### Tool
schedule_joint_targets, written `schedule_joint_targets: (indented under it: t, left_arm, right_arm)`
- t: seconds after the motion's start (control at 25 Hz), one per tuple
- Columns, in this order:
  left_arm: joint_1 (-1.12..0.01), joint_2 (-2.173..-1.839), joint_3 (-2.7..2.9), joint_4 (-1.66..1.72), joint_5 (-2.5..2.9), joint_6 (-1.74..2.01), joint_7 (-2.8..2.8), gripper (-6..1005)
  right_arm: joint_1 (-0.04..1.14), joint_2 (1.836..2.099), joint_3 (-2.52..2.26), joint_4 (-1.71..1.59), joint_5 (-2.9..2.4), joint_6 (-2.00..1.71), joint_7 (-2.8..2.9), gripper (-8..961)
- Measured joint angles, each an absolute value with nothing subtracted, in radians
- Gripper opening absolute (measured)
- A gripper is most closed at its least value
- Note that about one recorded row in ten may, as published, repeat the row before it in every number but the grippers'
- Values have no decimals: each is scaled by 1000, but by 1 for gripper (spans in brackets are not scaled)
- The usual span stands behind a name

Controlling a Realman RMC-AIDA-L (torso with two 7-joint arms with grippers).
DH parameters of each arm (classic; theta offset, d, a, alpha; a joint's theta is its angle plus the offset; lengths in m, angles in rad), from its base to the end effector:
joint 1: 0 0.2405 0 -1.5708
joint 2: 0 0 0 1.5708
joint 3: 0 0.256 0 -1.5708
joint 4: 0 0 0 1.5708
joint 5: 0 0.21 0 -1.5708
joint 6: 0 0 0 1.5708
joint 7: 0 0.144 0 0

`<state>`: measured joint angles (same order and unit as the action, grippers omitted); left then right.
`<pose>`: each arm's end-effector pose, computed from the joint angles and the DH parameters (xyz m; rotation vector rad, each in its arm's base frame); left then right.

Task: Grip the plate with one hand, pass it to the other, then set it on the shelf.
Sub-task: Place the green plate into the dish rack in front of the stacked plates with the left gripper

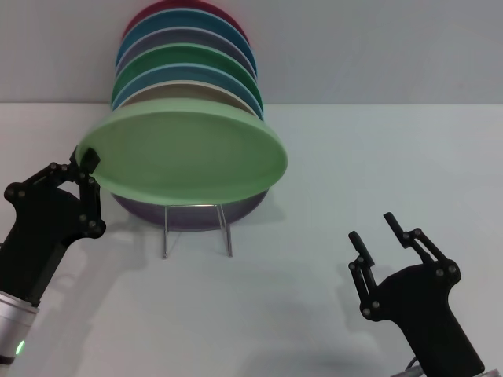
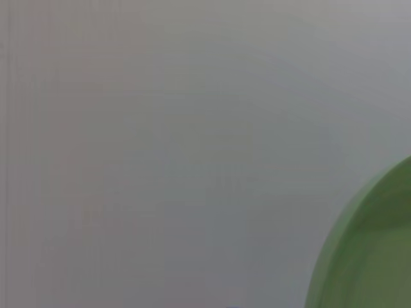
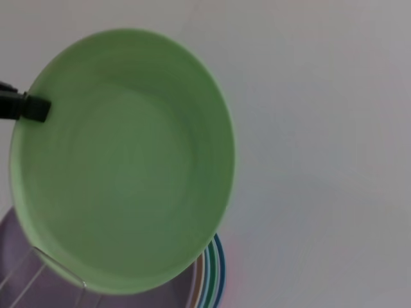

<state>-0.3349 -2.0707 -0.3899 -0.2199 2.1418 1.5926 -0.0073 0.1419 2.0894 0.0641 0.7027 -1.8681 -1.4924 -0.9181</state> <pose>-0.2837 0.2661 -0.0287 -1.7296 -0.1523 -0.9409 0.2395 0.1839 -0.1007 -1.7149 -0.0529 0.4948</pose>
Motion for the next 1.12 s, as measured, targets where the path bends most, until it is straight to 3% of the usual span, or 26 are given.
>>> schedule_joint_targets:
  t: [1.12]
  left_arm:
    - [-342, -2072, -376, -209, 2146, 1391, -8, 85]
  right_arm:
    - [146, 2086, 78, 697, -1868, -1496, -923, 412]
